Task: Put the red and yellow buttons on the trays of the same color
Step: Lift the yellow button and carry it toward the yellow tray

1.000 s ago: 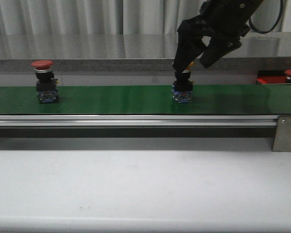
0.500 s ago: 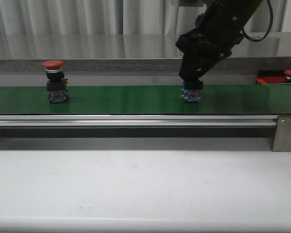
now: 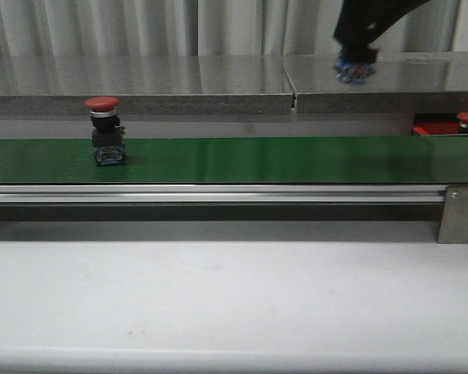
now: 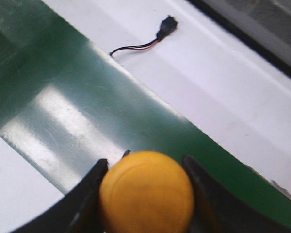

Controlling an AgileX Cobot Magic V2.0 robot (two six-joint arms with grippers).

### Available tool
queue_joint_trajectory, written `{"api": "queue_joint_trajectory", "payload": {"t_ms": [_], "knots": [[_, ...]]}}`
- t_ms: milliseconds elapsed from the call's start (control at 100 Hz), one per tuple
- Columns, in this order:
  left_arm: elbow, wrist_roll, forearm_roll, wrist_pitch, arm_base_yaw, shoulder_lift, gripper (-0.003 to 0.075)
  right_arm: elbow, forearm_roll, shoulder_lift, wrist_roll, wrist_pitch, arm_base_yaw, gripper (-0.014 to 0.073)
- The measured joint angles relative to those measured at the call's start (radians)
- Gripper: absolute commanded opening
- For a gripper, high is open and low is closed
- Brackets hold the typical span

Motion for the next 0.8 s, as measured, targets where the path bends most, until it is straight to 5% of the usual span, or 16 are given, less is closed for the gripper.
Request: {"api": "queue_joint_trajectory", "payload": {"t_ms": [260,500,800], "knots": [[0.000,0.000,0.000,0.000,0.000,0.000,-0.0020,0.115,-0.010,-0.181,0.018,0.087,-0.292,0.0100],[0.000,0.000,0.000,0.000,0.000,0.000,-0.0020,0.248,0.003,-0.223,0.020,0.021,-0.579,0.0100],[0.000,0.000,0.000,0.000,0.000,0.000,-0.0020,0.291,0.069,-0.135,0.022,-0.115,-0.715,0.0100]]}}
